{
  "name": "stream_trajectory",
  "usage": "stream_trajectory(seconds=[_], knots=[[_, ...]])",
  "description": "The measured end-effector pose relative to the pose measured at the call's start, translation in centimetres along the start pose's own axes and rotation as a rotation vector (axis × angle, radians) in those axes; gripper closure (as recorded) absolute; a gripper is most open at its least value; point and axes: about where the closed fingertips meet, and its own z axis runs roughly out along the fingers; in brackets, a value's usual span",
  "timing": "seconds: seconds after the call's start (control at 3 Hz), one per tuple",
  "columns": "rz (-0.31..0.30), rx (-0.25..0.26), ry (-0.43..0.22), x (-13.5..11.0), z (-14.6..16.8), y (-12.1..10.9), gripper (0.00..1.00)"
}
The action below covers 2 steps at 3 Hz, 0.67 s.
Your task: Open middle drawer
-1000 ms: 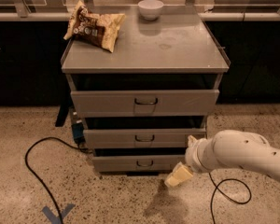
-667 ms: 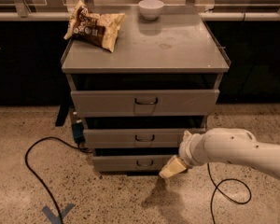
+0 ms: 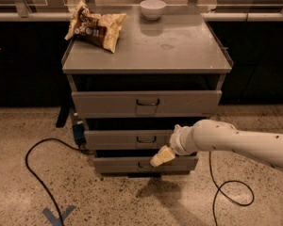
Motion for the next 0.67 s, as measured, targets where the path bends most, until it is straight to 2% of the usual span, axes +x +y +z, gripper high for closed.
stream_trajectory(seconds=[0.33, 0.67], knots=[[0.051, -0.107, -0.047, 0.6, 2.1, -0.8, 0.00], [0.086, -0.158, -0.059, 2.0, 2.4, -1.5, 0.00]])
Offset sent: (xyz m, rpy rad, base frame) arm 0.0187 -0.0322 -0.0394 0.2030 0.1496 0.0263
